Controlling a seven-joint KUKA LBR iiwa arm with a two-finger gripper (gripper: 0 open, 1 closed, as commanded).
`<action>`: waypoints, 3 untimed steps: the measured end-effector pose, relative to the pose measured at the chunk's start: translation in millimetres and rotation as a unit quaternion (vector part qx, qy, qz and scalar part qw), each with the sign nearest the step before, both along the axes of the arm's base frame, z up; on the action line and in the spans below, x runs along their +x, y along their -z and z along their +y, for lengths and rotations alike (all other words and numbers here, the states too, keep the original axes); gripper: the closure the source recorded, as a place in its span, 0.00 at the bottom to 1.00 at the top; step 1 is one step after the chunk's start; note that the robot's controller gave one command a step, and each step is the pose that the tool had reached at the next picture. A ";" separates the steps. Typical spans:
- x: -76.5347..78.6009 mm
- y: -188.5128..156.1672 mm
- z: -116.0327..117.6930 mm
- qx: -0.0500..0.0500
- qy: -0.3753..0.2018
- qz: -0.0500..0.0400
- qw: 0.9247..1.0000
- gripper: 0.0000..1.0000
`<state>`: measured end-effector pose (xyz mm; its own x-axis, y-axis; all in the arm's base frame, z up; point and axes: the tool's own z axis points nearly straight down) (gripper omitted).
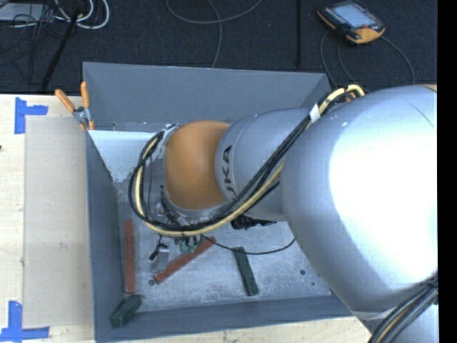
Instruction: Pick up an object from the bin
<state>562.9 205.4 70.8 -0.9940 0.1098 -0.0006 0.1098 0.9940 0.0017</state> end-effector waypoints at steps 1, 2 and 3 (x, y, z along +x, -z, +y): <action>-18.1 -1.3 -51.6 0.000 -0.015 0.002 1.000 0.00; -4.5 -3.2 -79.3 -0.002 0.008 0.001 1.000 0.00; 32.1 -1.4 -90.1 0.001 -0.023 0.000 1.000 0.00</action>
Offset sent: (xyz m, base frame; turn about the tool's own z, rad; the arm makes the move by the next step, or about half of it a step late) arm 0.0100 -0.0549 0.0063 0.0608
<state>595.1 115.2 72.2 -0.9979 0.0644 -0.0001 0.0644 0.9979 0.0031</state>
